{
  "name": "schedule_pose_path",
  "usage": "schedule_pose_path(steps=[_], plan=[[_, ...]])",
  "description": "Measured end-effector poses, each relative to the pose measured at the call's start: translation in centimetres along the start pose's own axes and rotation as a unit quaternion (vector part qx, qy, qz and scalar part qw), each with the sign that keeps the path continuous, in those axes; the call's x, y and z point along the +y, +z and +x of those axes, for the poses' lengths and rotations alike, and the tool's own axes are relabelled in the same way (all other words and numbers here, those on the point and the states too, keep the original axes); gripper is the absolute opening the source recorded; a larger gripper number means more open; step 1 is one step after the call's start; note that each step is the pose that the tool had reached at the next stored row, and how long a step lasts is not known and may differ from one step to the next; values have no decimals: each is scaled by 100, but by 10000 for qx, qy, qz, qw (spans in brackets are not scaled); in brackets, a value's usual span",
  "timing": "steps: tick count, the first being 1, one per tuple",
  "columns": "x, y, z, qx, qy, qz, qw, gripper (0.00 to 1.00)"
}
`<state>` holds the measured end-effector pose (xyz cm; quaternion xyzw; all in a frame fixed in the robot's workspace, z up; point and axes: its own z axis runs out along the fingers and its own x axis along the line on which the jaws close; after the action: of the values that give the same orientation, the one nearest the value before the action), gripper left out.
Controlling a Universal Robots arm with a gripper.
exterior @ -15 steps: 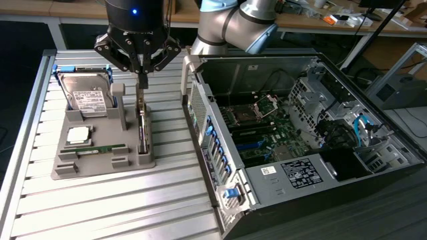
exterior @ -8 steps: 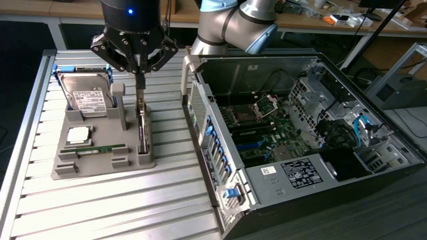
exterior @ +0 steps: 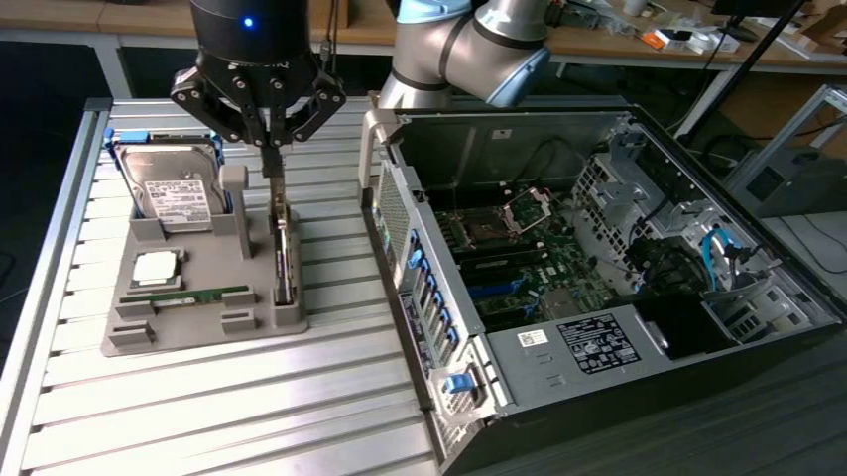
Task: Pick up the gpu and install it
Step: 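Reach for the gpu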
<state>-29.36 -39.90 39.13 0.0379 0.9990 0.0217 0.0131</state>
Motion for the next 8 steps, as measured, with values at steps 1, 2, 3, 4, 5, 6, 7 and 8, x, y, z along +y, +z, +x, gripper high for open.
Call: schedule_pose_path(steps=[1, 2, 3, 4, 5, 6, 7, 8], plan=[[0, 0, 7, 0, 0, 0, 10000, 11], [-1, 0, 14, -1, 0, 0, 10000, 11], [-2, 0, 24, 0, 0, 0, 10000, 11], [-2, 0, 32, 0, 0, 0, 10000, 11], [-3, -1, 41, 0, 0, 0, 10000, 11], [-3, -1, 45, 0, -1, 0, 10000, 11], [-3, -1, 45, 0, -1, 0, 10000, 11], [-3, -1, 47, 0, 0, 0, 10000, 11]])
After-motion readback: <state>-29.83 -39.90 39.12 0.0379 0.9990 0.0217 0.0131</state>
